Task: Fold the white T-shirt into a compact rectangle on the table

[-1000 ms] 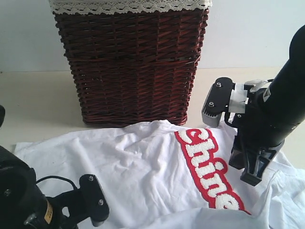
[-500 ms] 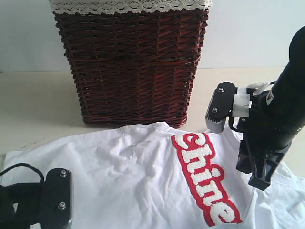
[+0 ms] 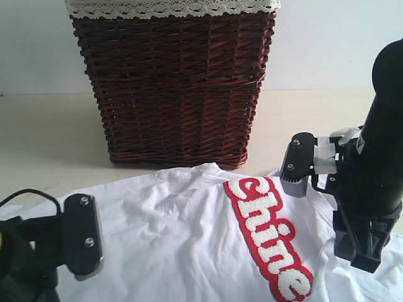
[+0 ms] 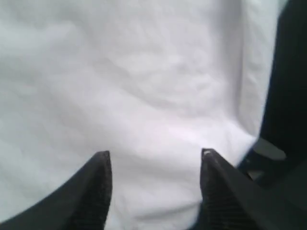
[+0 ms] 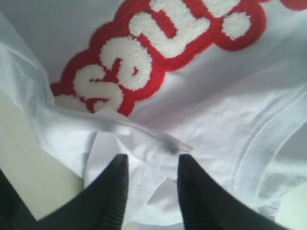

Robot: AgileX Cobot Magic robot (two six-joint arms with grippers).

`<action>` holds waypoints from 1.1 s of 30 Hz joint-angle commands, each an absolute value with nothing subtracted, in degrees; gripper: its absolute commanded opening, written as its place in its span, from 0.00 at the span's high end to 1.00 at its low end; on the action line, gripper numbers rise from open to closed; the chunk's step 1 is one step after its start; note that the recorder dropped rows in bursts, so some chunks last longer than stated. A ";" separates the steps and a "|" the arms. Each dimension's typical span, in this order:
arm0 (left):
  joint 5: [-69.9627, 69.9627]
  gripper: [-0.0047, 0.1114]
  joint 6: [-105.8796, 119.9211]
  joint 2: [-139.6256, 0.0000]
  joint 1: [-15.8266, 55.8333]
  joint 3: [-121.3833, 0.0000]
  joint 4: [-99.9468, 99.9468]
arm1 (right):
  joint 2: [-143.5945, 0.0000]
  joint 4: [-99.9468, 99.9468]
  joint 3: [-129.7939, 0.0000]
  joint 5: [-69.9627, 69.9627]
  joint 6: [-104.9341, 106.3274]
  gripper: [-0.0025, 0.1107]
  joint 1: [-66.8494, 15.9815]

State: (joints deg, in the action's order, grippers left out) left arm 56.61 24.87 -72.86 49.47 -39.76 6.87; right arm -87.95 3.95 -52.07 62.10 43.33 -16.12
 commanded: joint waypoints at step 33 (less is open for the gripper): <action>32.55 0.57 24.11 -98.07 36.30 -39.36 7.02 | -90.24 10.40 -52.45 68.17 41.70 0.98 -16.35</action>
